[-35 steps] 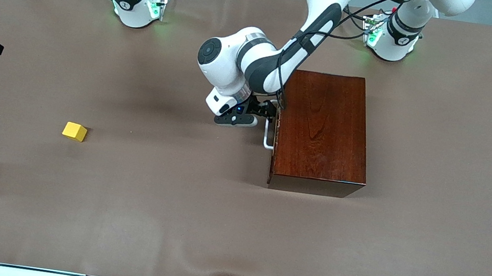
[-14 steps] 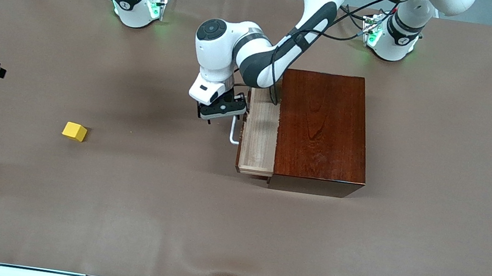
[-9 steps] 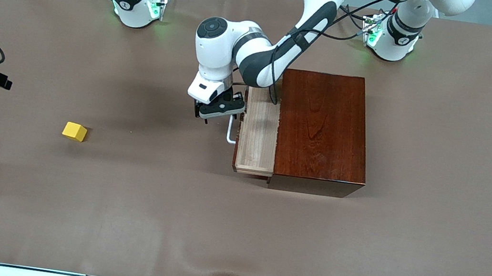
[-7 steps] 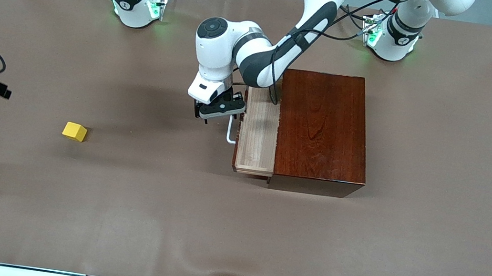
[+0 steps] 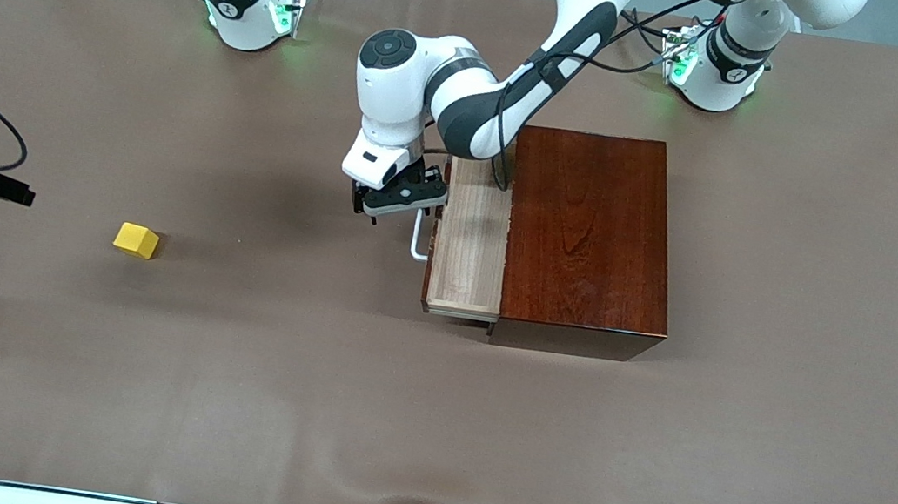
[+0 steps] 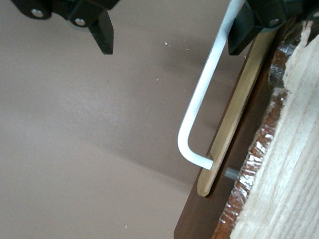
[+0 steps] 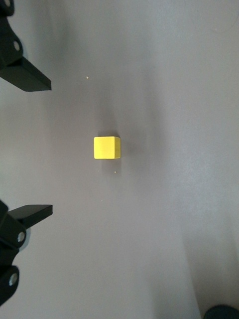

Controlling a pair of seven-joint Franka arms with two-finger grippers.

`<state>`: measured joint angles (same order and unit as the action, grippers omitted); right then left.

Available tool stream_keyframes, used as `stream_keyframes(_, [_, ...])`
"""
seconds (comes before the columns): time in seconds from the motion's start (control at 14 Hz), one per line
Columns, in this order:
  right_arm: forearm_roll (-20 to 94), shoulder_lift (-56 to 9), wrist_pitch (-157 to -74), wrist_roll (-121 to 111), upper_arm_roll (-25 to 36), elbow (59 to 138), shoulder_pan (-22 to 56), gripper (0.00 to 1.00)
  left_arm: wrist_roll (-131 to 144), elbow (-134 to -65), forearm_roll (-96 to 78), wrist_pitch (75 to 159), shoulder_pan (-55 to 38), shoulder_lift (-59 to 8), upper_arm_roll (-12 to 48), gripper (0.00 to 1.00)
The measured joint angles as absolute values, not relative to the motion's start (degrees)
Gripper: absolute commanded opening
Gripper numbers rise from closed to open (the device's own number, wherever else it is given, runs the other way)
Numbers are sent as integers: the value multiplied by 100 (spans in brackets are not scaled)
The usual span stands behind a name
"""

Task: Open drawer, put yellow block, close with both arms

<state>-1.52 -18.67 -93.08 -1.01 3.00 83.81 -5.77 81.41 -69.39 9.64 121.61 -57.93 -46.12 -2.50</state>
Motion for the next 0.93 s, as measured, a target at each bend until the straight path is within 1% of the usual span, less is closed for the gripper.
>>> stream_keyframes(0.28, [-150, -2187, -9468, -100, 301, 8418, -579, 100, 8309, -6813, 858, 11806, -5828, -4455, -95, 100])
stream_keyframes(0.5, [-73, -2294, -10010, -76, 310, 8793, -645, 100, 8318, -6754, 858, 11569, -5827, -4241, -101, 100])
stream_keyframes(0.71, [90, -2312, -10480, -76, 329, 9233, -721, 100, 7993, -6685, 854, 10978, -5603, -3662, -132, 100])
stream_keyframes(0.93, [106, -2315, -11047, -72, 335, 9788, -742, 100, 7549, -6690, 850, 10030, -5123, -2891, -147, 100])
